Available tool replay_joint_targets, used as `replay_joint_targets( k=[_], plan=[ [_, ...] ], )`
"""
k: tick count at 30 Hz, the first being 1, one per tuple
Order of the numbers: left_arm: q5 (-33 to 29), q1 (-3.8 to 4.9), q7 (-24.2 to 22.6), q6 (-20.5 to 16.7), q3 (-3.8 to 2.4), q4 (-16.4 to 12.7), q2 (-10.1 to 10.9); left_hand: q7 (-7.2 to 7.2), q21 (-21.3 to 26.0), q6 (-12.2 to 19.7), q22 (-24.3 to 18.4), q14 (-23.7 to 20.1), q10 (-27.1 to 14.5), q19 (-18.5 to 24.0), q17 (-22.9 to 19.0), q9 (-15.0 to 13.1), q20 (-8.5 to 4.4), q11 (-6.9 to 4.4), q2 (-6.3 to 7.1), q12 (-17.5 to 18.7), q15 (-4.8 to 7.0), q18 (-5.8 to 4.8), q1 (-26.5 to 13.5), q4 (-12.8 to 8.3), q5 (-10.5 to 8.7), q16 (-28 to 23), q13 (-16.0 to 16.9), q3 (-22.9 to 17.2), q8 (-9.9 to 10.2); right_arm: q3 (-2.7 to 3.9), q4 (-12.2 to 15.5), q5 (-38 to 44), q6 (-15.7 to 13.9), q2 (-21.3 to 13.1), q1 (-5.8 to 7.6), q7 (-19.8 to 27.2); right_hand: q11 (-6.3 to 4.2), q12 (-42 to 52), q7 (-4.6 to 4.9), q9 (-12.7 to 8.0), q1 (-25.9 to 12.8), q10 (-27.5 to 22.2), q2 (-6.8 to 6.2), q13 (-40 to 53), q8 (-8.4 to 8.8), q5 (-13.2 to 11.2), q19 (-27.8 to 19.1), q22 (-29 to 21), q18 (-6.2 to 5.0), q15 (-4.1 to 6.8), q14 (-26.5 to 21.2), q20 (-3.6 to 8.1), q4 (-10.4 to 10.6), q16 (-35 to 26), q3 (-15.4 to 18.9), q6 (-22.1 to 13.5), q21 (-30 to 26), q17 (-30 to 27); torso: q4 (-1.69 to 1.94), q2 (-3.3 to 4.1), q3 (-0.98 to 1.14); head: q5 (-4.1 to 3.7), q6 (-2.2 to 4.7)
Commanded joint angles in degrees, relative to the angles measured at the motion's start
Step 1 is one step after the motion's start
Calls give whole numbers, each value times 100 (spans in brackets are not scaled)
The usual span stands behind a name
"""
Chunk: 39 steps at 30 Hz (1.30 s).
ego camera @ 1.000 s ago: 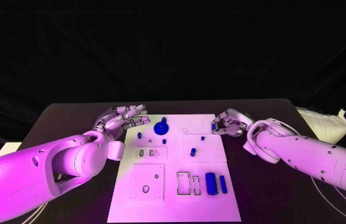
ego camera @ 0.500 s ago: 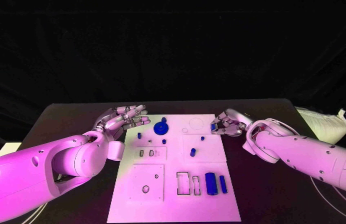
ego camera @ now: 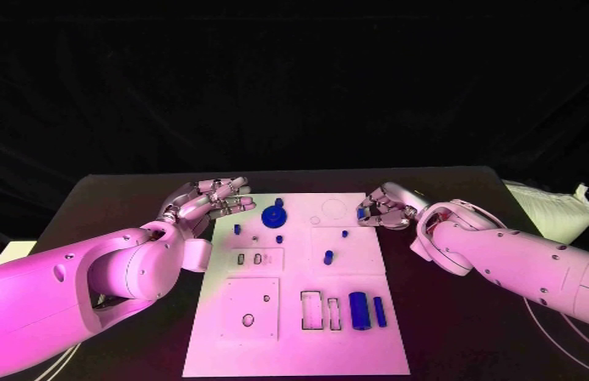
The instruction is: Assemble the parts on the task board
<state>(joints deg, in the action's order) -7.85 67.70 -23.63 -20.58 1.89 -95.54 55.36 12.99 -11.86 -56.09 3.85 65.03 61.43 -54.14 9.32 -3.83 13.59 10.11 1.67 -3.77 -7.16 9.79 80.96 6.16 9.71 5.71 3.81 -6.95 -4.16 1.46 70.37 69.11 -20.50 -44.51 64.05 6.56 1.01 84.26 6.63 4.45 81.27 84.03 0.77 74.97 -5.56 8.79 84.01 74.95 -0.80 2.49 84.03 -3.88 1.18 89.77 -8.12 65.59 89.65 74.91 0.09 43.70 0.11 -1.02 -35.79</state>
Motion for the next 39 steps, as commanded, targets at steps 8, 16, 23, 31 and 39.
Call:
replay_joint_targets(
  k=[8, 16, 23, 31, 39],
  plan=[
    [0, 2, -2, 123, -3, 14, -16, 30, -2, 11, 13, -15, -35, -5, -16, 4, -7, -20, -29, 2, 3, 78, 43, -40, -8, -43, -8, -30, 23, 36, 674, -64, -253, -48, 157, -354, -61, 8, -180, 73, -20, 362, 111, 1171, -73, 70, 588, 1485, 75, 71, 597, 60, -3, 23, -55, 235, 27, 1509, 0, -20, -17, 32, -1],
    [0, 2, -1, 112, -2, 35, -42, 30, -4, 14, 14, -14, -38, -9, -20, 4, -9, -20, -37, 3, 4, 78, 61, -56, -4, -46, -9, -51, 24, 34, 1157, 279, -86, 265, 247, -746, -69, -9, -184, 76, -53, 355, 132, 1161, -72, 61, 585, 1482, 74, 78, 597, 70, 6, 23, -77, 235, 25, 1509, 38, -69, -71, 114, -63],
    [0, 3, -25, 108, 0, 96, -84, 29, -4, 14, 14, -14, -38, -11, -21, 4, -10, -21, -40, 2, 5, 78, 66, -61, -4, -47, -9, -58, 24, -37, 1294, 875, 153, 730, 193, -1013, -69, -25, -184, 76, -67, 348, 137, 1152, -66, 56, 581, 1474, 72, 81, 597, 73, 9, 23, -86, 226, 22, 1509, 88, -116, -138, 243, -174],
    [0, 4, -55, 86, 0, 201, -127, 28, -4, 13, 14, -13, -37, -11, -22, 4, -10, -21, -41, 2, 5, 78, 68, -63, -3, -47, -9, -62, 24, -82, 1304, 1391, 222, 1115, 3, -1189, -69, -27, -182, 76, -89, 347, 128, 1152, -61, 59, 577, 1467, 71, 82, 597, 77, 12, 23, -87, 219, 19, 1509, 120, -141, -171, 383, -276],
    [0, 6, -63, 79, 0, 231, -149, 27, -5, 13, 15, -13, -36, -12, -23, 4, -10, -22, -40, 1, 5, 78, 70, -66, -4, -47, -9, -66, 24, -140, 1138, 1710, 398, 1484, -186, -1351, -67, -42, -178, 76, -161, 340, 126, 1144, -50, 83, 574, 1463, 70, 83, 593, 82, 34, 15, -100, 203, 17, 1491, 121, -134, -174, 437, -324]
  ],
)
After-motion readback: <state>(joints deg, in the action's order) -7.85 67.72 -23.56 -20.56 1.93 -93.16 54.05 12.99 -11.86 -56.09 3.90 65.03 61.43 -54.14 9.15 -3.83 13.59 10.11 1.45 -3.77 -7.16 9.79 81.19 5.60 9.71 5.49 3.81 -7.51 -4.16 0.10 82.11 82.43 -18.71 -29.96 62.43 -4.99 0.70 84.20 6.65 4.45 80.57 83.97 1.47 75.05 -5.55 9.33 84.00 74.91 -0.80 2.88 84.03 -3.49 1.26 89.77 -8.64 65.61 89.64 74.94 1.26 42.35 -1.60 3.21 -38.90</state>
